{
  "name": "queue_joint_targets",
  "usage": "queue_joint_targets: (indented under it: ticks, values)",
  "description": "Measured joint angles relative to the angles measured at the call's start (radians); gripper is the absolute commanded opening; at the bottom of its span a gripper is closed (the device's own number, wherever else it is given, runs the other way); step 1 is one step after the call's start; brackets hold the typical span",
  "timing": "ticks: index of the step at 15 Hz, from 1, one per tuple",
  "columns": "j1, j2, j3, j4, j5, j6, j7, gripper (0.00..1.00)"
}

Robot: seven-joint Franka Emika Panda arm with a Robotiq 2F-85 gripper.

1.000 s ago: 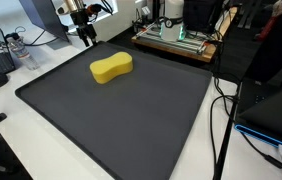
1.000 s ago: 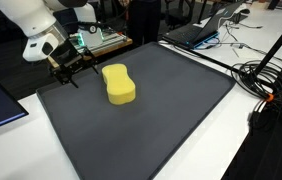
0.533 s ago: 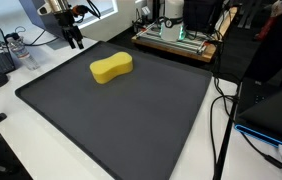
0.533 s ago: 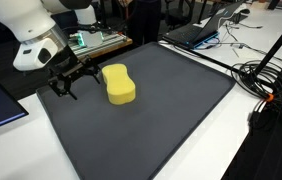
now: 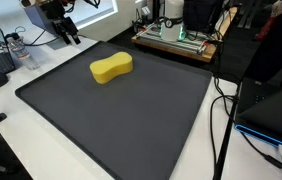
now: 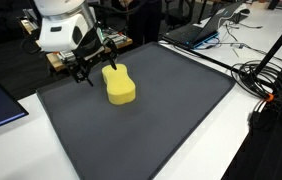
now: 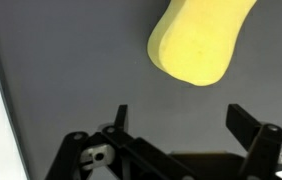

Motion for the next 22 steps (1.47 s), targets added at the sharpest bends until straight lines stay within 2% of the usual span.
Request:
queue_joint_targets:
  ticks: [6,11,18,22]
  values:
    - [0.101,-0.005,0.019,0.053,-0.149,-0.119,0.247,1.00]
    - [0.191,-0.053,0.021,0.011,-0.232,-0.139,0.487,1.00]
    - [0.273,-0.229,0.025,-0.240,-0.305,-0.078,0.765,1.00]
    - [0.275,-0.332,0.031,-0.421,-0.328,0.114,0.801,1.00]
